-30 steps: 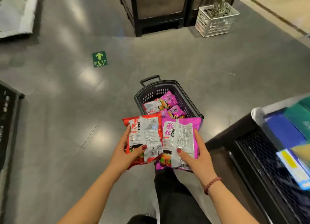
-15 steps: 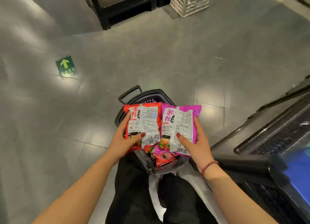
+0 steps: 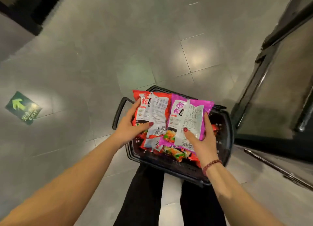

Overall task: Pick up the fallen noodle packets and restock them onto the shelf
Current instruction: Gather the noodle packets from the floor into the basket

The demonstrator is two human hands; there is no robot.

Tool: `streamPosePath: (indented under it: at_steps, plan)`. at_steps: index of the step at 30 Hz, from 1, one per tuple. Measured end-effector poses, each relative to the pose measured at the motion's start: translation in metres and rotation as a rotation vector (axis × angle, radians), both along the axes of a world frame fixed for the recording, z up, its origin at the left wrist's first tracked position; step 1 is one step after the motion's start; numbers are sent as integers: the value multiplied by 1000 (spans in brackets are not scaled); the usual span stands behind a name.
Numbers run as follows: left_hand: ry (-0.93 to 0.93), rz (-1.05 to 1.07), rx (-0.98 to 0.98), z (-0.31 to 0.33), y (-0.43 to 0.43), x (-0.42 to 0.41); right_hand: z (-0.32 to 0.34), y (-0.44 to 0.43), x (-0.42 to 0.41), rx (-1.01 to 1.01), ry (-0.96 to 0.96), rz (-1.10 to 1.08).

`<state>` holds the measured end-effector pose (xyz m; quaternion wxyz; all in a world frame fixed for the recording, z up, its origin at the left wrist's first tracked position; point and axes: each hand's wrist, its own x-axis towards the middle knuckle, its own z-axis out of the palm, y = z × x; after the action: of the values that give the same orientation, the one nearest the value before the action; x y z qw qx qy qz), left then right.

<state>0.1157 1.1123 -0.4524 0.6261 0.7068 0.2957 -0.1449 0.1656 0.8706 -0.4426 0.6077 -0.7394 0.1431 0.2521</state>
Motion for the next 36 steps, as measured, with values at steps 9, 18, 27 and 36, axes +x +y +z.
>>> streamPosePath:
  at_steps: [9,18,27,36]
  plan:
    - [4,-93,6,-168,-12,11,-155,4,-2,-113,38,-44]
    - [-99,-349,373,-263,-9,15,-264,8,-11,-448,-49,150]
    - [-235,-1094,1119,-282,-19,12,-290,11,-20,-1016,-389,749]
    - [-72,-1149,1119,-222,-38,26,-227,-20,-9,-953,-405,702]
